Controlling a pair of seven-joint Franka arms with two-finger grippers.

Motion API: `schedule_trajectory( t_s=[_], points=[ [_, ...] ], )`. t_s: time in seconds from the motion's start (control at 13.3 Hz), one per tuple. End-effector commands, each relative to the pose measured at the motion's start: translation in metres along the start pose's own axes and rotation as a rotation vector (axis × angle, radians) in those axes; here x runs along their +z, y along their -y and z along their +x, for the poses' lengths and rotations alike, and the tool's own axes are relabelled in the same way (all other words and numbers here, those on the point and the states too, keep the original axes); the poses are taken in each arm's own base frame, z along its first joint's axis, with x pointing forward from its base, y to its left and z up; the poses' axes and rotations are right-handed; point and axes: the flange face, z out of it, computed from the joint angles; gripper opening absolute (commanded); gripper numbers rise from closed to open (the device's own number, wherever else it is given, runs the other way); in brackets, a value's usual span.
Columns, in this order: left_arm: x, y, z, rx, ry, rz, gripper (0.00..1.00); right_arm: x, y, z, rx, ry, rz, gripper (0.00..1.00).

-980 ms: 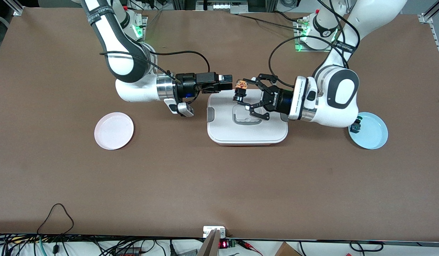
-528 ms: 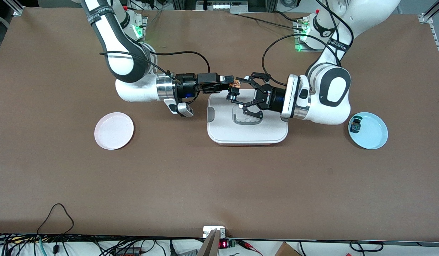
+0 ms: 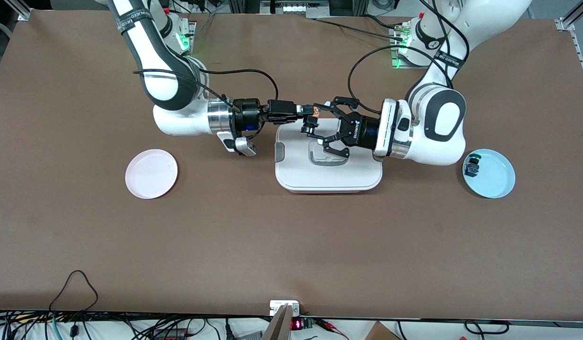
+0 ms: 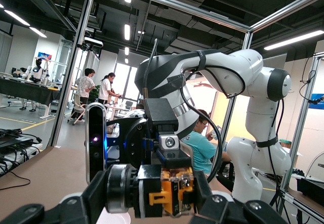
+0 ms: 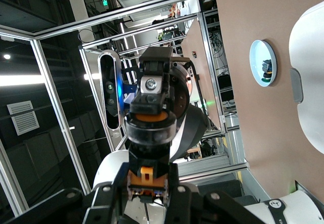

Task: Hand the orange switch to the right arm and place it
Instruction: 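Grasp the switch with the right gripper while the left gripper holds it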

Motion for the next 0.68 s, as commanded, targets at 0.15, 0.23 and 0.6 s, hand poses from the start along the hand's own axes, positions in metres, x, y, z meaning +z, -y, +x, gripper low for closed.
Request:
schedule_trajectory(
  t_s=[0.15, 0.23, 0.6],
  points=[
    [0.0086, -0.0070, -0.0031, 0.023, -0.015, 0.003, 0.03, 0.0001, 0.0085, -0.0018, -0.028, -0.011, 0.016, 0.00],
    [0.0085, -0.0068, -0.0031, 0.018, -0.014, 0.005, 0.45, 0.0001, 0.0085, -0.0018, -0.027, -0.011, 0.016, 0.00],
    [0.0020, -0.0057, 0.0043, 0.035, -0.012, 0.022, 1.00, -0.0064, 0.0119, 0.0021, -0.035, -0.017, 0.022, 0.00]
  ],
)
